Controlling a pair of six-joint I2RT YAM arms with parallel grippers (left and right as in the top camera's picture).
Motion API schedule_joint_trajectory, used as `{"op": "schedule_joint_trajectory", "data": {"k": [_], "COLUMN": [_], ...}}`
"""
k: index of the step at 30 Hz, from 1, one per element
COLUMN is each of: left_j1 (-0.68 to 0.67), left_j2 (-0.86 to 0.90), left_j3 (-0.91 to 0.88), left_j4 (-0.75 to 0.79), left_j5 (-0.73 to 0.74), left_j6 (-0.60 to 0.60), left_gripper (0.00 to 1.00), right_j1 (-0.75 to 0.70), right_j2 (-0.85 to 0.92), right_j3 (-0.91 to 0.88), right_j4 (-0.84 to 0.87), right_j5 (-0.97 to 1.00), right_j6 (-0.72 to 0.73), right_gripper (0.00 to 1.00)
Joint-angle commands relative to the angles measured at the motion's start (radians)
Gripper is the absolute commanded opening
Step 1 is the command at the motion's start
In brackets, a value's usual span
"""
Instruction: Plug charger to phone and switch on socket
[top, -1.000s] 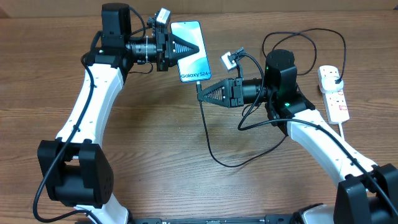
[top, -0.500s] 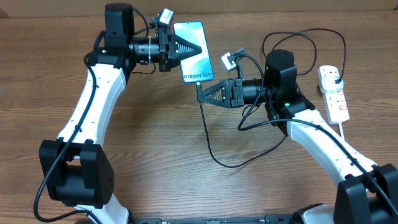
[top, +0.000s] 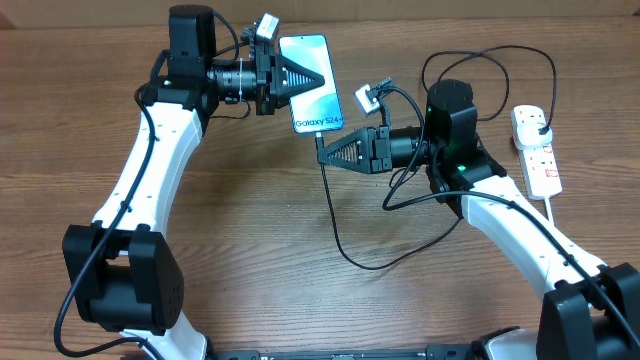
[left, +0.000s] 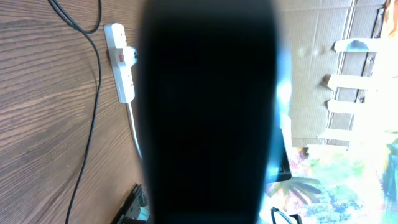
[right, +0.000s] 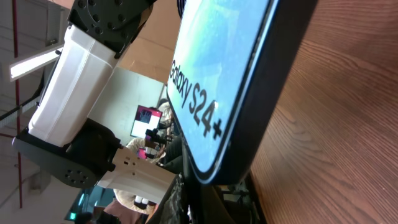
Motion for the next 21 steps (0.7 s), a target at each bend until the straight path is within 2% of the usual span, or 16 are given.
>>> {"op": "schedule_joint_trajectory", "data": {"k": [1, 21], "left_j1": [-0.003, 0.001], "left_j2": [-0.018, -0.018], "left_j3": [0.014, 0.014], "left_j4": [0.008, 0.009], "left_j5": [0.057, 0.064], "left_j6": [0.043, 0.061], "left_gripper": [0.04, 0.04], "right_j1": [-0.011, -0.016], "right_j2": [-0.011, -0.011], "right_j3": [0.016, 0.016], "right_j4": [0.009, 0.018], "right_j5": [0.013, 0.013], "right_j6": [0.004, 0.007], "right_gripper": [0.04, 0.04]}}
